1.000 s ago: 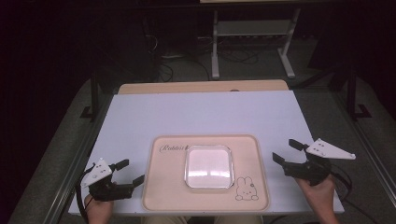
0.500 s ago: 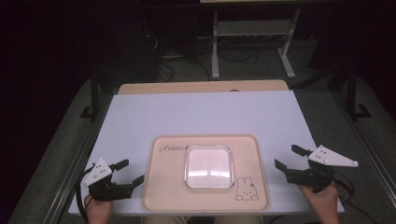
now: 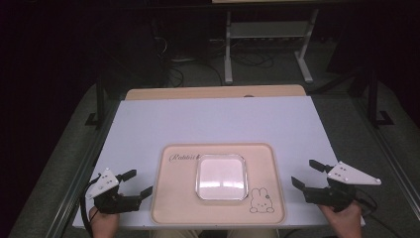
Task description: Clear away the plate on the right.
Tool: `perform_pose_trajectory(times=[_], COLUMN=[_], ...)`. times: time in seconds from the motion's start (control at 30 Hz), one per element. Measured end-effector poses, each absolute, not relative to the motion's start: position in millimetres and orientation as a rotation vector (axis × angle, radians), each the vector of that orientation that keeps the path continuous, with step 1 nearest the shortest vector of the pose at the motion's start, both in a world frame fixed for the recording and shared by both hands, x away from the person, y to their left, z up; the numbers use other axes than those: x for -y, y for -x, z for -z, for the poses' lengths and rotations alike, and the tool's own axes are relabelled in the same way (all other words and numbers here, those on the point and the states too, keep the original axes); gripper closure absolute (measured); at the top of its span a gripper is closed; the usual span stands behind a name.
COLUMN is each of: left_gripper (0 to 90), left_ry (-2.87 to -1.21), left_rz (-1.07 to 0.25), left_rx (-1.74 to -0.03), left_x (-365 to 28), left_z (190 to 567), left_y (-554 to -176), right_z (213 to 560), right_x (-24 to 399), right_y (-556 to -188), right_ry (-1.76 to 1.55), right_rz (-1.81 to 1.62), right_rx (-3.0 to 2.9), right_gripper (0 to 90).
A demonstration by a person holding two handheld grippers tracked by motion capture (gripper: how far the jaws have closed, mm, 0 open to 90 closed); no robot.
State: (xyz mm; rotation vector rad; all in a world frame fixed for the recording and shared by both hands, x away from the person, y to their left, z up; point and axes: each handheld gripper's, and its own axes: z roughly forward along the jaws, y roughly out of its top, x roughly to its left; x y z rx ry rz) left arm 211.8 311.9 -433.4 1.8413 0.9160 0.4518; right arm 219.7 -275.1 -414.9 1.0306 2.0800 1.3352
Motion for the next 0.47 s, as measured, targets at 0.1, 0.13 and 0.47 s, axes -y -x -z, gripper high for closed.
perform_pose_trajectory(times=[0.1,0.13,0.47], left_gripper=[14.0,14.0,14.0], left_ry=[-1.845,-1.847,-1.842], left_rz=[-0.453,-0.453,-0.453], left_rx=[-0.915,-0.916,-0.912], left_x=[-312.1,-312.2,-313.3], left_z=[433.8,433.9,433.2], left_y=[-211.7,-211.7,-211.4], right_z=[415.3,415.6,415.3], right_x=[274.3,273.8,273.9], right_y=[-219.4,-219.7,-218.6], right_ry=[-1.021,-1.020,-1.003], right_rz=[-1.335,-1.333,-1.325], right_rx=[-2.085,-2.091,-2.081], right_gripper=[15.9,15.8,16.0])
